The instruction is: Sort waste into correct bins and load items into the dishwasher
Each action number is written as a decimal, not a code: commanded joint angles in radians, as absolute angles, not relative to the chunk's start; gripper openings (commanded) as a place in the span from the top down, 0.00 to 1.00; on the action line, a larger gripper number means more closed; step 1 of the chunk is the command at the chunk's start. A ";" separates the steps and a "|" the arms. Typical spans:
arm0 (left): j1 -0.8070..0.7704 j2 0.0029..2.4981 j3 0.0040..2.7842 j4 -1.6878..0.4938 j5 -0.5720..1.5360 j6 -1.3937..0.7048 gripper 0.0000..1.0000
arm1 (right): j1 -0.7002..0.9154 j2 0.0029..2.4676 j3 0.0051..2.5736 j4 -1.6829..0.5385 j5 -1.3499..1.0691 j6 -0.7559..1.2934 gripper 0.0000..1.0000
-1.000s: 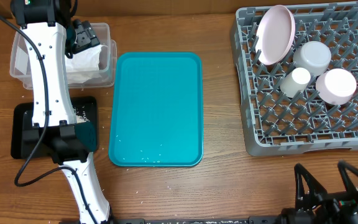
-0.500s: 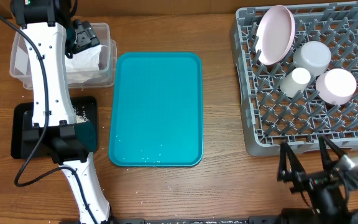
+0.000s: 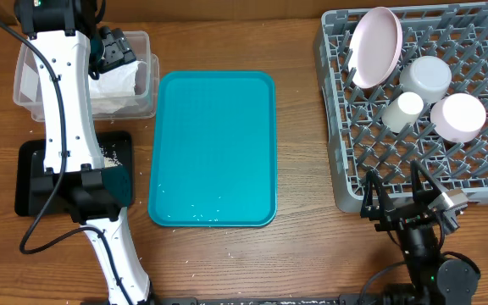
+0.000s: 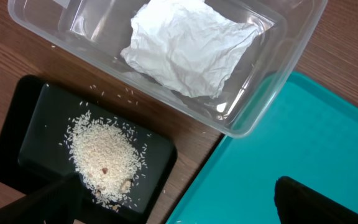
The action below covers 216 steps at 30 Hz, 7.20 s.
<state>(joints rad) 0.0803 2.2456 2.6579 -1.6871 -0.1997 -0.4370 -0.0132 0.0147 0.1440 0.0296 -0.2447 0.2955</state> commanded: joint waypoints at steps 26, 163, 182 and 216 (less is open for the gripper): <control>0.076 2.245 2.666 -1.689 -0.212 -0.426 0.00 | -0.006 0.003 0.008 -0.085 -0.001 0.121 0.00; 0.001 0.004 0.005 -0.072 0.078 0.004 0.00 | -0.006 0.003 0.008 -0.085 -0.001 0.074 0.00; 0.001 0.004 0.005 -0.072 0.078 0.004 0.00 | -0.006 0.003 0.008 -0.084 -0.001 0.074 0.00; 0.001 0.004 0.005 -0.072 0.078 0.004 0.00 | -0.006 0.003 0.008 -0.085 -0.001 0.074 0.00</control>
